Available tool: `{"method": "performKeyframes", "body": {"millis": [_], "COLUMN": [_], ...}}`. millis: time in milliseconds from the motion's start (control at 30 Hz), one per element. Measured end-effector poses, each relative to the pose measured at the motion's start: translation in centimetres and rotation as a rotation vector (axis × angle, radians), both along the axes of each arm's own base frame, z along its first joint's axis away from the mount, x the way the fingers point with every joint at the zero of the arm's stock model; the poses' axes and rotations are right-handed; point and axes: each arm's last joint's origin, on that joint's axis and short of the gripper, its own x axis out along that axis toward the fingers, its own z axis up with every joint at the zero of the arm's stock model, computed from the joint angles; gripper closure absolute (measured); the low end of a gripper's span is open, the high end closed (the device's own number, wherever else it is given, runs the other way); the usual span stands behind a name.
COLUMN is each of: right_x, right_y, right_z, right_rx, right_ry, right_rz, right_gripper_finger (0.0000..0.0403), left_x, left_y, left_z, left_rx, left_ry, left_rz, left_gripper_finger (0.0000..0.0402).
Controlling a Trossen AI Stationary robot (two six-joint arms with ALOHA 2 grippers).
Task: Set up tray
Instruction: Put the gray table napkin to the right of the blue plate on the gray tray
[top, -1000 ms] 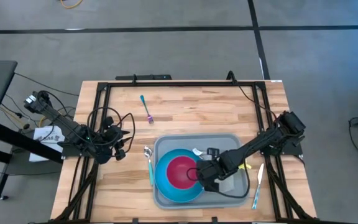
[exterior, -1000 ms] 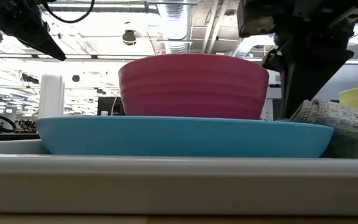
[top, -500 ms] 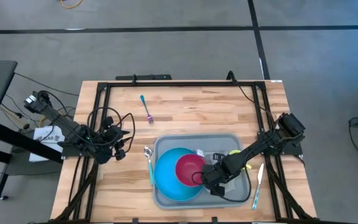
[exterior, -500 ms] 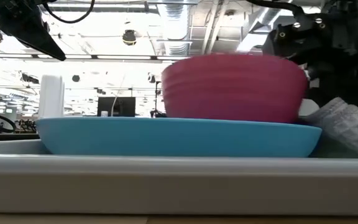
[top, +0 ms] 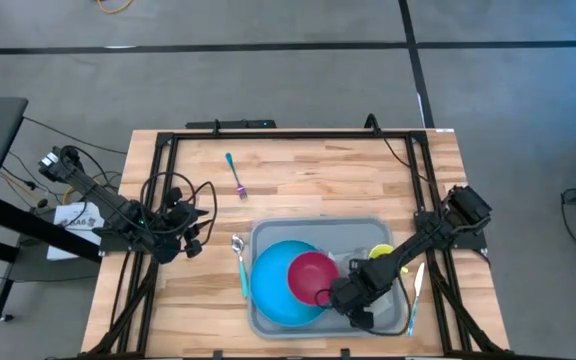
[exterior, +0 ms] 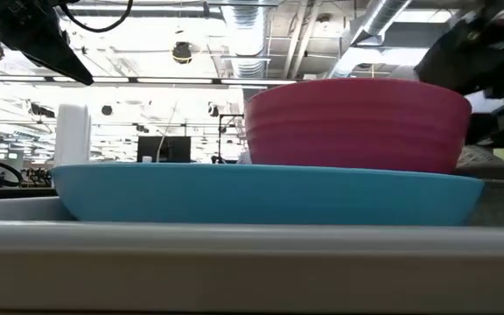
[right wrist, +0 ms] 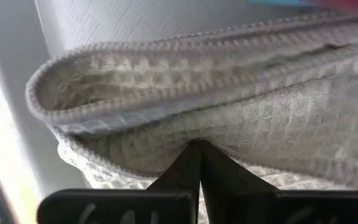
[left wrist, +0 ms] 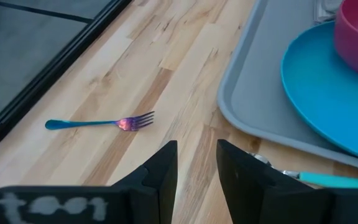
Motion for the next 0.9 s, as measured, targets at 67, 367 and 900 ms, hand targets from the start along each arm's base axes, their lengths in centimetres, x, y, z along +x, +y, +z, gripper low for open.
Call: {"method": "performKeyframes", "body": {"millis": [67, 367, 900], "right_x": [0.2, 1.7, 1.4], "right_y": [-0.1, -1.0, -1.7], "right_z": [0.2, 0.9, 4.0], "right_rx": [-0.042, -0.065, -0.042], "right_ry": [-0.042, -0.118, -0.206], "right_rz": [-0.011, 0.003, 0.046], "right_gripper_finger": [0.0402, 0.0402, 0.0402], "left_x": [0.0, 0.0, 0.0], "left_y": [0.0, 0.0, 0.0], "left_z": [0.0, 0.0, 0.0], "left_rx": [0.006, 0.004, 0.017], "left_ry": [-0.003, -0.003, 0.009], "left_rz": [0.003, 0.003, -0.014], "left_gripper_finger": [0.0299, 0.0299, 0.0299]}}
